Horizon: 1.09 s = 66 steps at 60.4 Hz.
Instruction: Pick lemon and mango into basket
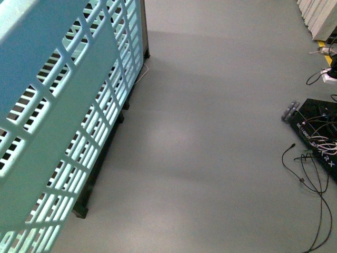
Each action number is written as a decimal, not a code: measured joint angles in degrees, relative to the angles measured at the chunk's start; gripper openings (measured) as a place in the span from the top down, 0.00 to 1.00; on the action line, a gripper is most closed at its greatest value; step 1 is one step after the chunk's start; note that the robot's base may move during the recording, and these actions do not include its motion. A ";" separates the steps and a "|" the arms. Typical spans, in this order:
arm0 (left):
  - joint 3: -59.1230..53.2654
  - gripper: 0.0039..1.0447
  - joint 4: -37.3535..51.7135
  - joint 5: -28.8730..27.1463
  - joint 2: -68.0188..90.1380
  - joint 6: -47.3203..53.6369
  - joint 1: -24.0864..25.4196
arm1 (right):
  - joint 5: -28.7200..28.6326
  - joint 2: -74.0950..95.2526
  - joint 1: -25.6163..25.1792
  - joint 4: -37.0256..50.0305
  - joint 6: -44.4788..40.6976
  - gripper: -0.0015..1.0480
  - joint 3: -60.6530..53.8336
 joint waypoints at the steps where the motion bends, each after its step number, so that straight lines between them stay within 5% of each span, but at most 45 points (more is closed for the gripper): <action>1: 0.00 0.96 0.00 -0.22 0.00 0.04 0.00 | 0.02 0.00 0.00 0.00 0.00 0.08 0.00; 66: 0.00 0.96 -0.13 -0.85 -0.07 0.50 0.13 | -0.13 -0.07 0.02 -0.02 -0.02 0.08 0.00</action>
